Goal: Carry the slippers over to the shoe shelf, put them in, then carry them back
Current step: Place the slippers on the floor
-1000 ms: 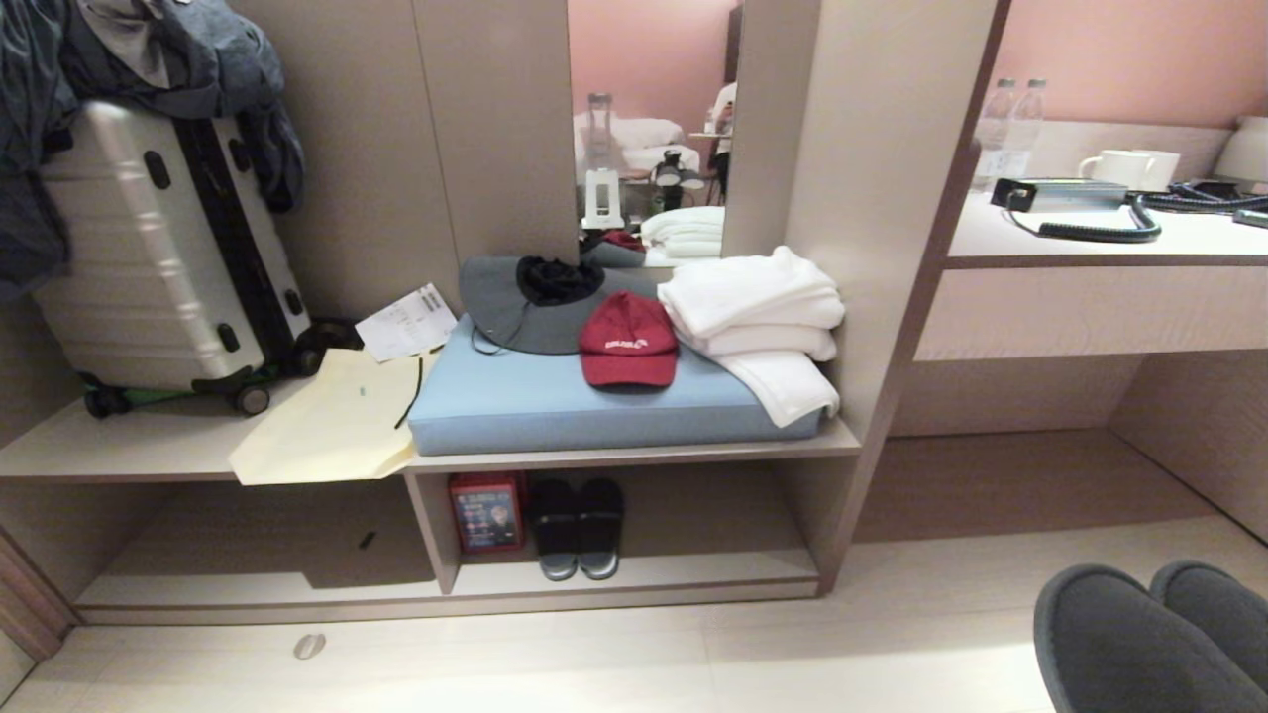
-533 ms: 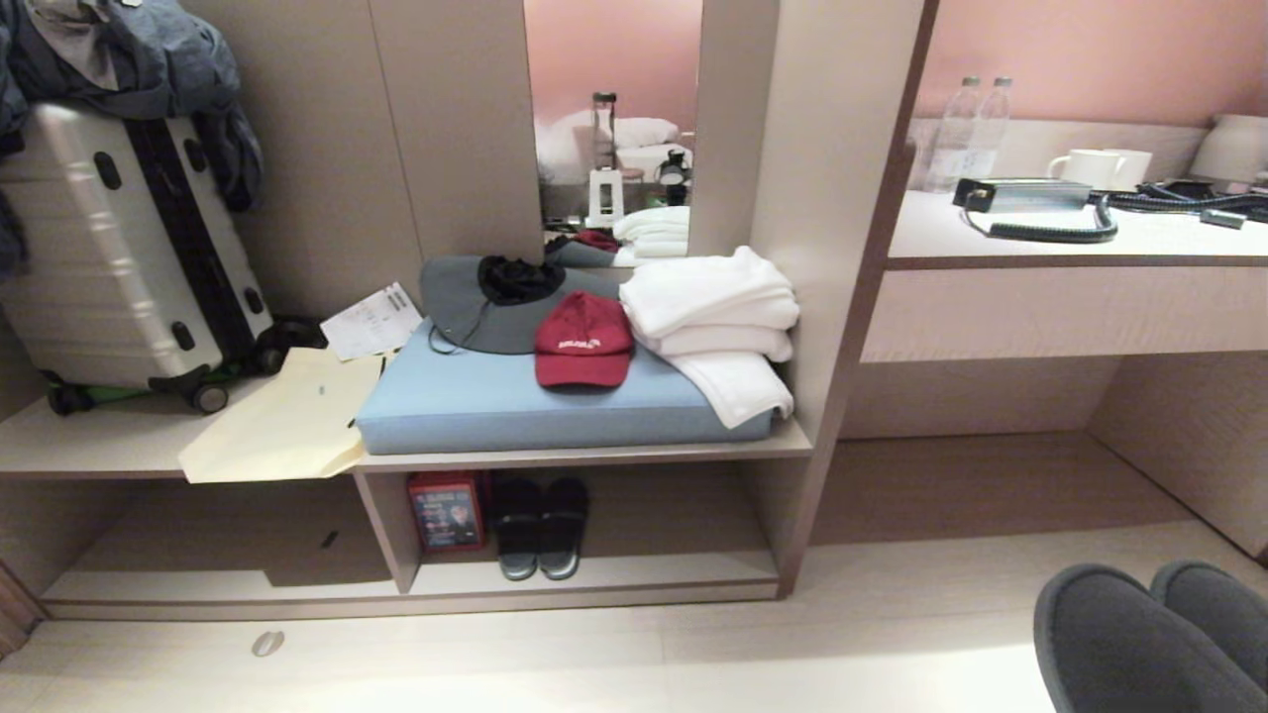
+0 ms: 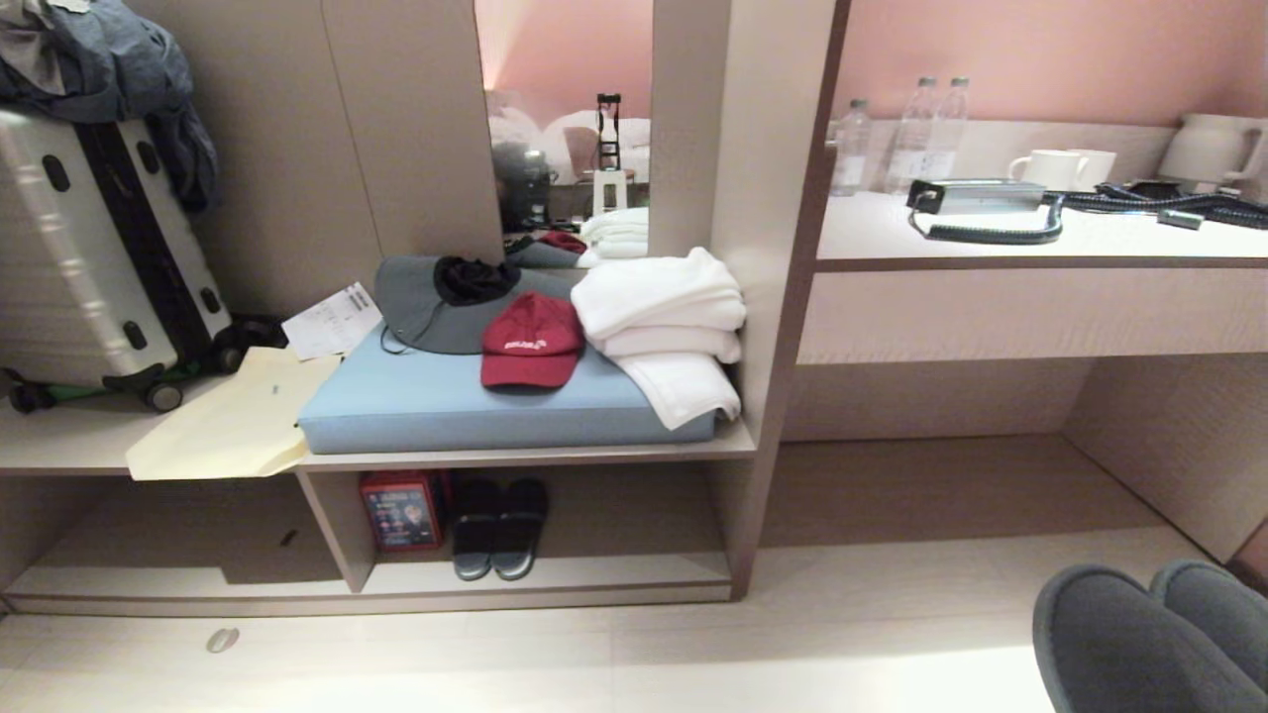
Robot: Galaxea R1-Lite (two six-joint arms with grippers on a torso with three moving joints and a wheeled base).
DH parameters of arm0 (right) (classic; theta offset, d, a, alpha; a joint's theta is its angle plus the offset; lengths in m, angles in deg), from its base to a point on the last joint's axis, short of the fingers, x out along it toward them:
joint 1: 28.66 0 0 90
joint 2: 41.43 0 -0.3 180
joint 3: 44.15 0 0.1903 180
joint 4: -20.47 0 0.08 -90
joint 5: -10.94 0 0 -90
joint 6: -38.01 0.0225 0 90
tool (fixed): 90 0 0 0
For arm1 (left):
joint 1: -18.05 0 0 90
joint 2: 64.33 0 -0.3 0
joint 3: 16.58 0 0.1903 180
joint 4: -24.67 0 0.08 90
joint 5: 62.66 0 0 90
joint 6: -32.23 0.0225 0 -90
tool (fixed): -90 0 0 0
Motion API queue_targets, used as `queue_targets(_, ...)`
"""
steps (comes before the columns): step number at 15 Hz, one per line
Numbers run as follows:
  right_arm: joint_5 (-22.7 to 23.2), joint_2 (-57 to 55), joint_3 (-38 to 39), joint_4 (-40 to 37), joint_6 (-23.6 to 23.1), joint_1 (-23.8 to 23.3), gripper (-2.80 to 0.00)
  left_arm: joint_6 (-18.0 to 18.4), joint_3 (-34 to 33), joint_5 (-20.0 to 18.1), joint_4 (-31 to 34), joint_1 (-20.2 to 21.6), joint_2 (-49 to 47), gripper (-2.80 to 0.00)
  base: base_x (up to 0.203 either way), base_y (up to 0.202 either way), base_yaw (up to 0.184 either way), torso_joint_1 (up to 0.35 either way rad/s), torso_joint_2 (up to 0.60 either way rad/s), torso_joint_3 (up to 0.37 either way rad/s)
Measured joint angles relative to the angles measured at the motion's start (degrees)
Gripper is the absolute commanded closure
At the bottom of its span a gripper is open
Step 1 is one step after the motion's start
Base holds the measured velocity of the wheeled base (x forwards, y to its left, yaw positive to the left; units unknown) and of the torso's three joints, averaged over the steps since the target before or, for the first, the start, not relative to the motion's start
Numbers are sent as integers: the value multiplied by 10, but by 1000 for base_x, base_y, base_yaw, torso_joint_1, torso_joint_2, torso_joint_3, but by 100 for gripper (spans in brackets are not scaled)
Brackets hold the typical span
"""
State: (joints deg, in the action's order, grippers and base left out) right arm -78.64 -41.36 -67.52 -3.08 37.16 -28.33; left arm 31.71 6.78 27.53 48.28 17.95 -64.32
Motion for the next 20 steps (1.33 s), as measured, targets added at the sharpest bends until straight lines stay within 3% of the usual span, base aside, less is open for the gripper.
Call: queue_targets(20, 0, 0, 0, 0, 0, 0, 0, 0, 0, 0, 0, 0, 0, 0, 0, -195, 2, 2, 1, 2)
